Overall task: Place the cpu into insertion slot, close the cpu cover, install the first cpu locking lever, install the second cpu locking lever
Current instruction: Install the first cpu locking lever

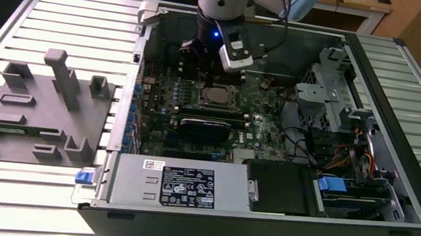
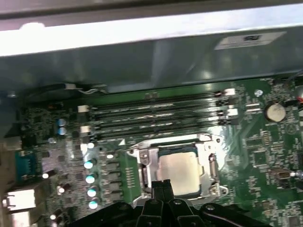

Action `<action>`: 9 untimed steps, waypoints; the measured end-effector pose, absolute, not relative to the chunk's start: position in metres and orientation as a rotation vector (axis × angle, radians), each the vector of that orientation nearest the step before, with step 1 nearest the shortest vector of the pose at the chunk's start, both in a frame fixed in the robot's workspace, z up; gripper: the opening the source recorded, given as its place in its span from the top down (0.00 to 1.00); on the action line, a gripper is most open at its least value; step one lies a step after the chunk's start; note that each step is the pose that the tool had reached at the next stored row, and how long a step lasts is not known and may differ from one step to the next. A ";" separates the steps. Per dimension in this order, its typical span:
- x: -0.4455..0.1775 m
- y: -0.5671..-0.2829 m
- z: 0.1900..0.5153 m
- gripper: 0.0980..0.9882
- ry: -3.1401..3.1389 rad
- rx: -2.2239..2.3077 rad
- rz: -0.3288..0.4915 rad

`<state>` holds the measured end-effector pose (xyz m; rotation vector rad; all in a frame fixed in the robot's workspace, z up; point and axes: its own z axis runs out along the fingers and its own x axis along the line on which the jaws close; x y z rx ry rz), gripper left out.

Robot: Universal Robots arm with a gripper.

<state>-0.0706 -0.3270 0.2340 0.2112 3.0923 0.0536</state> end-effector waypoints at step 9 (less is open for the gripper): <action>-0.092 -0.327 0.234 0.99 3.091 0.211 0.054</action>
